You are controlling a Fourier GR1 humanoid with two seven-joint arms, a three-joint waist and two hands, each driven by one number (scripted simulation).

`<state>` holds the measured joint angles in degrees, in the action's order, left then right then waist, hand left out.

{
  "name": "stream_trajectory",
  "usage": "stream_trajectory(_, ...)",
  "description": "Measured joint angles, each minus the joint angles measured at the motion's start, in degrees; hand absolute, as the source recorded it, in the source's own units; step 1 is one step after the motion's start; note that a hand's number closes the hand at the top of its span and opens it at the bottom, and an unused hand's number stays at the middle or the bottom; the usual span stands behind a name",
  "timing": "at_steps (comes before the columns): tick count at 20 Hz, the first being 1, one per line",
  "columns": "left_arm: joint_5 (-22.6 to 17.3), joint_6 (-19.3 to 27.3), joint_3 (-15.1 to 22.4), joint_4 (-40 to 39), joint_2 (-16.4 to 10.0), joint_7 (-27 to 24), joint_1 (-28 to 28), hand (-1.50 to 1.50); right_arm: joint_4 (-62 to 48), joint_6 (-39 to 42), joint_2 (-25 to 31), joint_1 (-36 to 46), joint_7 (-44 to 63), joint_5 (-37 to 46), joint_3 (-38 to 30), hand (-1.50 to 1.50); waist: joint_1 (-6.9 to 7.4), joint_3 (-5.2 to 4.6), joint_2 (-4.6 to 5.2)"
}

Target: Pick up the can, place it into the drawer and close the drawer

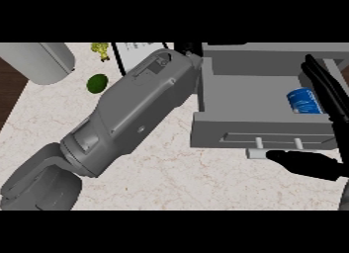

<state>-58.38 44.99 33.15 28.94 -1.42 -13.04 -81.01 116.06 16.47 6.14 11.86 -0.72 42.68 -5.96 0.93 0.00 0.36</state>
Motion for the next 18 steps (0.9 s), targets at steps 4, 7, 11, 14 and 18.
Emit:
stream_trajectory(4,1.11,0.36,-0.13,1.88,-1.82,2.01,0.66,-1.50,-9.23,-3.13,1.37,5.00,-2.06,5.96,2.72,-1.50,0.45,0.00,-0.14)
stream_trajectory(7,2.11,0.11,0.11,3.54,-3.99,3.67,1.34,-1.50,-16.40,-5.97,1.96,8.18,-3.62,10.45,4.89,-1.50,0.78,0.00,-0.20)
stream_trajectory(11,3.19,1.05,0.51,6.47,-5.85,5.90,2.51,-1.50,-26.42,-9.34,2.97,13.37,-4.31,16.44,6.86,-1.50,1.26,0.00,-0.29)
stream_trajectory(14,4.00,1.23,0.51,9.00,-7.60,6.62,4.85,-1.50,-34.30,-14.04,1.79,16.61,-3.89,20.49,7.76,-1.50,1.42,0.00,-0.27)
stream_trajectory(18,5.49,2.28,0.82,13.27,-10.27,8.57,7.10,-1.50,-45.10,-19.69,1.34,20.48,-4.97,23.11,6.84,-1.50,1.45,0.02,-0.28)
